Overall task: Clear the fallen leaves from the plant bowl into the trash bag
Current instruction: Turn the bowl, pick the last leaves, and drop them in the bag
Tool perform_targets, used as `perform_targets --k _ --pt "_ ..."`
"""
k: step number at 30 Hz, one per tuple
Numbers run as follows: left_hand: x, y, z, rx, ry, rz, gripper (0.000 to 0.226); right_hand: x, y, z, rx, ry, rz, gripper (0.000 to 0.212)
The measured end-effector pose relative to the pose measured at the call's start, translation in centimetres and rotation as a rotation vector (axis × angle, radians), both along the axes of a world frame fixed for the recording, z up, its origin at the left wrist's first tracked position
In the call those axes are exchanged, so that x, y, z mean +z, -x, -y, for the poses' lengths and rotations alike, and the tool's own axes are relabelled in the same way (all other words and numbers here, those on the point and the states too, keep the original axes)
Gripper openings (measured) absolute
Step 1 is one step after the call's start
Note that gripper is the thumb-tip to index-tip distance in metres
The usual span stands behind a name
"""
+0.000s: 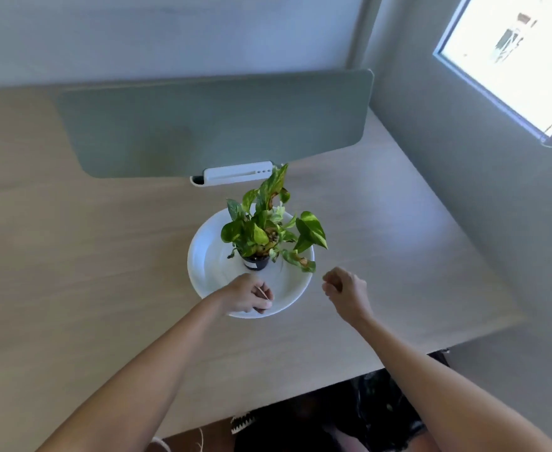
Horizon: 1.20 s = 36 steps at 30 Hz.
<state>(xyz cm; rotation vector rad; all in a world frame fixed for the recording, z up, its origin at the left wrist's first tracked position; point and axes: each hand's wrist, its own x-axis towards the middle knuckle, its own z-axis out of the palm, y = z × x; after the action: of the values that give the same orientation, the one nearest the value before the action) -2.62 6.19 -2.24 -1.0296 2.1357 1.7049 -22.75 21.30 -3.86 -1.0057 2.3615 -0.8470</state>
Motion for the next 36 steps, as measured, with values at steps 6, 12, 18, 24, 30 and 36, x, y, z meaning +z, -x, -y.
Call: perform_targets --k 6,12,18,24,30,36 --pt "1.5 7.3 -8.3 -0.188 -0.076 0.004 0.005 0.2 5.3 -10.7 -0.163 -0.102 0.043 0.010" --pt "0.1 17.2 -20.9 -0.247 -0.070 -0.014 0.023 -1.2 9.6 -24.5 -0.352 -0.204 0.106 0.005" --pt "-5.2 23.8 -31.9 0.025 -0.033 0.092 0.019 -4.2 12.3 -33.2 -0.450 -0.218 0.202 0.011" --pt "-6.2 25.7 -35.1 0.034 0.099 0.200 0.032 -5.8 13.7 -34.6 -0.478 -0.204 0.239 0.022" --pt "-3.7 25.1 -33.4 0.157 0.059 0.094 0.022 -4.5 14.6 -33.7 -0.463 -0.239 0.205 0.004" --pt "0.1 22.0 -29.9 0.295 0.127 -0.068 0.009 -1.8 14.7 -28.5 -0.315 -0.168 0.105 0.031"
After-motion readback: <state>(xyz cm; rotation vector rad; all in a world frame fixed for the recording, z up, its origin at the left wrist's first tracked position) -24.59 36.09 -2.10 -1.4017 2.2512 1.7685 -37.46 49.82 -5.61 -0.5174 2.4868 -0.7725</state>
